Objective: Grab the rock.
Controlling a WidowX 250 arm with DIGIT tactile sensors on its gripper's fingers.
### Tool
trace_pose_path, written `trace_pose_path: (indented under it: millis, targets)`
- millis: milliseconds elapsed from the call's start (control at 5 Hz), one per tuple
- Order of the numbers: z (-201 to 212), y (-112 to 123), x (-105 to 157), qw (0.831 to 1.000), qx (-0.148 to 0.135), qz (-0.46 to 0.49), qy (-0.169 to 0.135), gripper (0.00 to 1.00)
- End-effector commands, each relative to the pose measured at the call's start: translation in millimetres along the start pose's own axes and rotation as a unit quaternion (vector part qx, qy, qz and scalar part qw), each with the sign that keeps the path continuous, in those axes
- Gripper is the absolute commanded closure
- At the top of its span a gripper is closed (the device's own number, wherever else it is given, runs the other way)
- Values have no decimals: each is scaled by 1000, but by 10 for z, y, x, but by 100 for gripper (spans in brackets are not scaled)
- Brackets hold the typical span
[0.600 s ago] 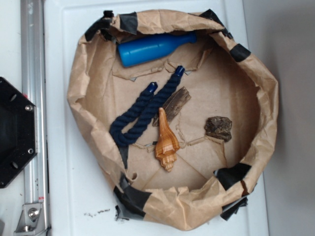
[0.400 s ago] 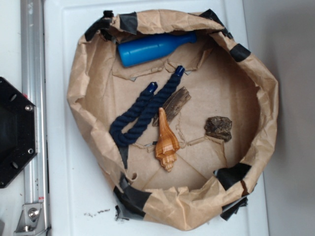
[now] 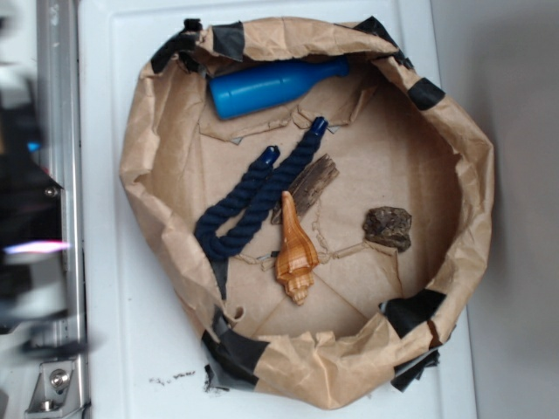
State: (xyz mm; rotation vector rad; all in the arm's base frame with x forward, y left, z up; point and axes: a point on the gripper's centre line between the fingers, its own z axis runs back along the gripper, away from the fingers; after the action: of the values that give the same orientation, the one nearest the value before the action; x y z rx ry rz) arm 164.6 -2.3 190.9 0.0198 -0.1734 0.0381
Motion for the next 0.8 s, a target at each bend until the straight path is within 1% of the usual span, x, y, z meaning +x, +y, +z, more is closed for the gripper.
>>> trace_pose_path:
  millis: [0,200,400,600]
  targets:
    - [-666,-13,960,1000,-14,-10,-24,0]
    - [-1132,-155,1343,999,-7,-41,13,0]
    - [-1279,-328,1538,997,-22,-62,29,0]
    - [-1601,-375,1650,994,-39,-89,55,0]
